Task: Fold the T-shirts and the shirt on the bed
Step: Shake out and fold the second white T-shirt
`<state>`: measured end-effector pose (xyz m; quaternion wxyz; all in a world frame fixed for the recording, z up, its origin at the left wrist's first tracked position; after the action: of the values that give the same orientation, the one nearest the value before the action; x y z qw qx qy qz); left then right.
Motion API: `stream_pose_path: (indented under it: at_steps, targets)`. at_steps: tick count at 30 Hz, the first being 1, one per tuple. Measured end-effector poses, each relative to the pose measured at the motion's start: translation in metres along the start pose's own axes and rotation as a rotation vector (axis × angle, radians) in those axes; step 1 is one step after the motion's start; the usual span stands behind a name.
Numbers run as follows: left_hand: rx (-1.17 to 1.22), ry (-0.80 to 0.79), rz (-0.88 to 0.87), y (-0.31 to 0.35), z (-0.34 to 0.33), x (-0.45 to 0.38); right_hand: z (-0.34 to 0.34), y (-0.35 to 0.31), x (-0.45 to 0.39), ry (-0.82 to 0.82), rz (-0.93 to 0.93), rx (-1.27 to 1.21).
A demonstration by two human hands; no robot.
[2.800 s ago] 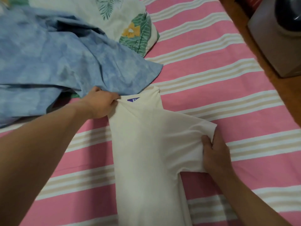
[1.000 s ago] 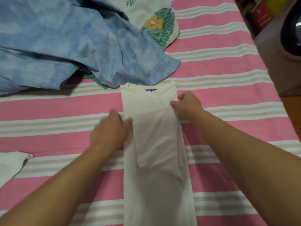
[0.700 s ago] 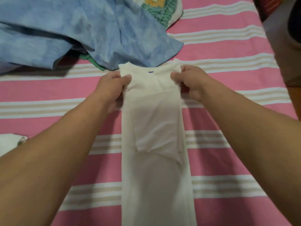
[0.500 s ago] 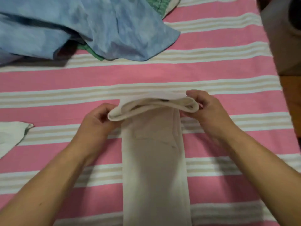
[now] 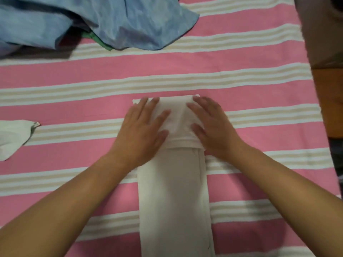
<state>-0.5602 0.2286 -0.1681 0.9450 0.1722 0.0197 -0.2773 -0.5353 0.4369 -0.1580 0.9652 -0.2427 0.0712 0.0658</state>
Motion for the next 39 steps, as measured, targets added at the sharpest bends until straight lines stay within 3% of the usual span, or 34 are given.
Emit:
stream_pose_path:
  at_steps: [3,8,11,13,15,19,22,26,33,37,39]
  targets:
    - [-0.099,-0.165,0.127,-0.002,-0.051,-0.008,-0.053,0.002,-0.010,-0.264,-0.010,0.181]
    - [-0.188,-0.226,0.151,-0.004,-0.066,-0.009,-0.074,0.009,-0.011,-0.368,-0.046,0.291]
    - [-0.198,-0.226,0.136,0.006,-0.054,-0.009,-0.059,-0.005,-0.007,-0.323,-0.009,0.374]
    - [-0.170,-0.153,0.081,0.027,-0.037,0.014,-0.046,-0.032,0.021,-0.231,0.160,0.364]
    - [-0.098,-0.118,-0.048,0.057,-0.026,0.077,-0.037,-0.056,0.085,-0.209,0.333,0.253]
    - [-0.006,-0.346,-0.242,0.113,-0.023,0.273,-0.010,-0.083,0.272,-0.534,0.532,0.176]
    - [-0.009,-0.469,-0.338,0.138,-0.023,0.367,0.003,-0.084,0.362,-0.696,0.602,0.207]
    - [-0.080,-0.443,-0.317,0.140,-0.038,0.386,-0.009,-0.073,0.383,-0.687,0.561,0.264]
    - [0.019,-0.353,-0.297,0.139,-0.024,0.372,-0.010,-0.083,0.381,-0.570,0.525,0.222]
    - [0.152,-0.457,-0.242,0.142,-0.001,0.364,0.023,-0.095,0.372,-0.607,0.380,0.110]
    - [0.277,-0.579,-0.163,0.153,0.018,0.359,0.046,-0.102,0.371,-0.716,0.196,-0.013]
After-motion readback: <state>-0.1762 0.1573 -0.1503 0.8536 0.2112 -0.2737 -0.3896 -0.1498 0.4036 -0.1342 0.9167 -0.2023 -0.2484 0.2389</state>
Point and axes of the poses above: each hand's wrist, its own x-axis away from the middle knuckle, its own z-axis out of the back of the hand, y = z × x, the point moved 5 cm from there along -x, towards the middle knuckle, and after that the axes turned 14 degrees about y, right-handed, at the moved point
